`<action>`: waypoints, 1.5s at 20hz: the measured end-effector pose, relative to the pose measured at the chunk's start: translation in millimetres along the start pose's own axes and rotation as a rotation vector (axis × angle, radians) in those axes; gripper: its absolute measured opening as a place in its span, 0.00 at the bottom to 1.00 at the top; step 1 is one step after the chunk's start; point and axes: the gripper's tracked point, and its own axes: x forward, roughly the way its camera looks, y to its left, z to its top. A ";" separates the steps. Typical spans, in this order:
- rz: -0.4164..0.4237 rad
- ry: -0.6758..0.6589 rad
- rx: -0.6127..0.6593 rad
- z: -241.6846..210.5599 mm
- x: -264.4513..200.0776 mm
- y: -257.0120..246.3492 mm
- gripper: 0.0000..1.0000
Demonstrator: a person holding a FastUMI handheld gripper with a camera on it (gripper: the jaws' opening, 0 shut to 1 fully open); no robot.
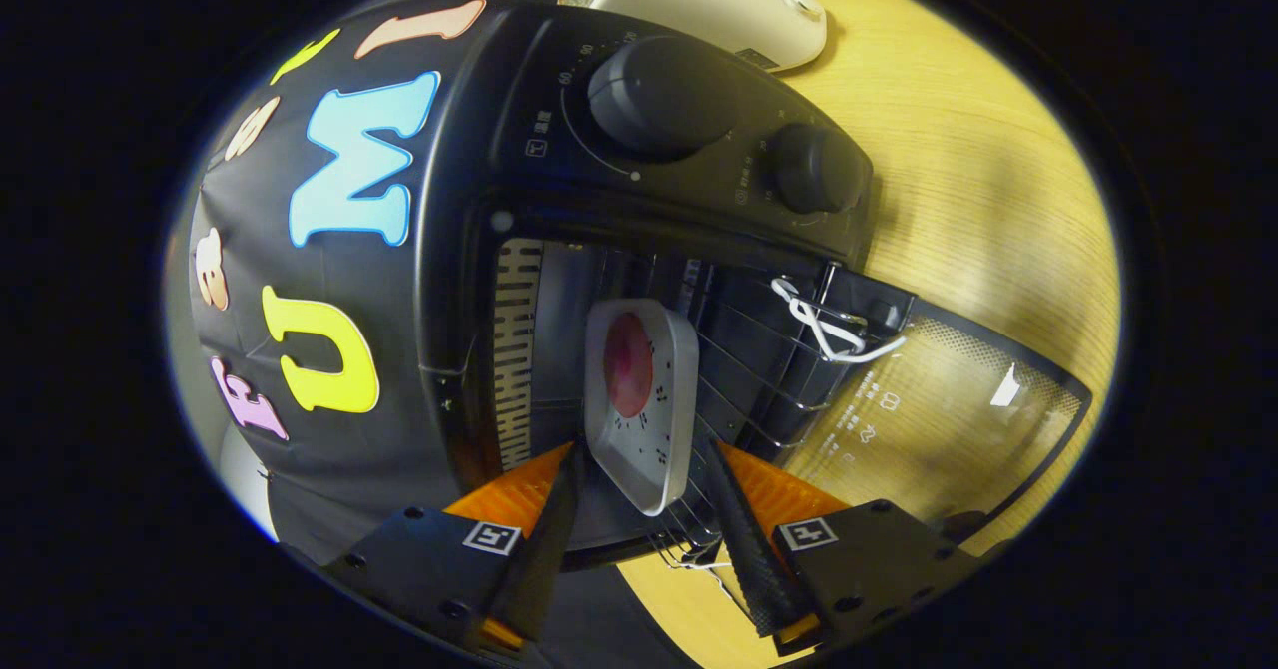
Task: Open the toaster oven, put the food inside, and close the toaster oven door.
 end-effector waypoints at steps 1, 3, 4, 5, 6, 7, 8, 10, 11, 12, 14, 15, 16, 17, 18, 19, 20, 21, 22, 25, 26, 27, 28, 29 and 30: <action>-0.002 0.005 -0.013 -2.9 -6.4 -1.2 0.84; 0.015 0.027 -0.015 -14.4 -19.2 2.1 0.98; 0.016 0.043 -0.025 -20.5 -26.4 2.3 0.98; 0.014 0.059 -0.046 -26.6 -32.9 2.4 0.98; 0.015 0.072 -0.070 -31.9 -40.4 2.3 0.98; 0.013 0.082 -0.107 -36.9 -47.4 1.9 0.98; -0.001 0.087 -0.150 -40.9 -54.8 -1.5 0.98; -0.047 0.114 -0.244 -51.6 -68.6 -10.3 0.98; -0.055 0.135 -0.282 -58.8 -74.7 -12.8 0.98; -0.065 0.157 -0.314 -65.8 -80.2 -16.0 0.97; -0.109 0.203 -0.393 -80.9 -91.7 -26.8 0.98; -0.139 0.211 -0.451 -85.1 -98.6 -33.2 0.98; -0.156 0.205 -0.511 -86.9 -101.5 -36.0 0.98; -0.156 0.204 -0.569 -89.5 -105.4 -34.5 0.98; -0.160 0.215 -0.627 -94.8 -110.6 -34.9 0.98; -0.175 0.224 -0.683 -97.3 -113.6 -36.7 0.98; -0.187 0.232 -0.741 -98.7 -115.1 -40.2 0.98; -0.205 0.235 -0.793 -98.9 -116.1 -44.4 0.98; -0.229 0.248 -0.834 -99.9 -116.6 -51.9 0.98; -0.355 0.352 -0.865 -107.2 -120.1 -86.9 0.98; -0.406 0.360 -0.881 -103.8 -121.5 -98.4 0.98; -0.447 0.362 -0.906 -98.9 -122.6 -107.4 0.98; -0.480 0.362 -0.929 -95.3 -121.4 -115.6 0.98; -0.511 0.365 -0.950 -91.0 -120.3 -123.4 0.98; -0.548 0.366 -0.975 -86.0 -119.3 -132.0 0.98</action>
